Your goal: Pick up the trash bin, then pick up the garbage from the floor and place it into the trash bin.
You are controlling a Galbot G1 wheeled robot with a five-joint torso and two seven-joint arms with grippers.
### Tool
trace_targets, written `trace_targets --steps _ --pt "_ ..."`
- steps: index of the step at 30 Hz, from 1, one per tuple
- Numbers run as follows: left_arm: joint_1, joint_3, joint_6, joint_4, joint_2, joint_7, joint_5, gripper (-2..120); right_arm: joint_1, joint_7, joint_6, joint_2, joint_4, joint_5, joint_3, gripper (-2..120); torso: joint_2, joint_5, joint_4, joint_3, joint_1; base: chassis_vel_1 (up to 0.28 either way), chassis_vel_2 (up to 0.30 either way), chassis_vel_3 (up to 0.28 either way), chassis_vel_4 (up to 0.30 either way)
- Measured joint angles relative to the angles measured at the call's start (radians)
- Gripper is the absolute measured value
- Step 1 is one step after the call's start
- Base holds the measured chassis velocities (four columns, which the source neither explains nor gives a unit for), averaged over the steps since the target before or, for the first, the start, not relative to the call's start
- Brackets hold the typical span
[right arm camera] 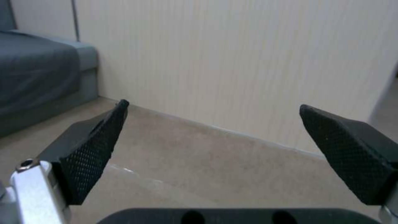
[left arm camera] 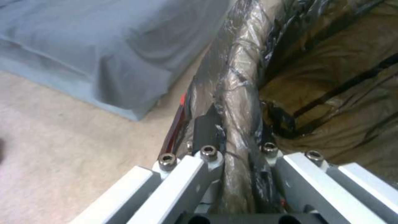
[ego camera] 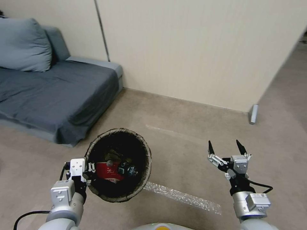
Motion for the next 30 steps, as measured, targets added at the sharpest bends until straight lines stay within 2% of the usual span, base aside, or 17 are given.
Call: trace_targets --steps 30 --pt "0.019 0.027 -0.005 0.001 -0.015 -0.003 0.010 1 -0.026 0.003 0.030 0.043 -0.029 -0.033 -0.023 100 0.000 0.0000 0.0000 0.000 0.000 0.081 0.083 0.082 0.082"
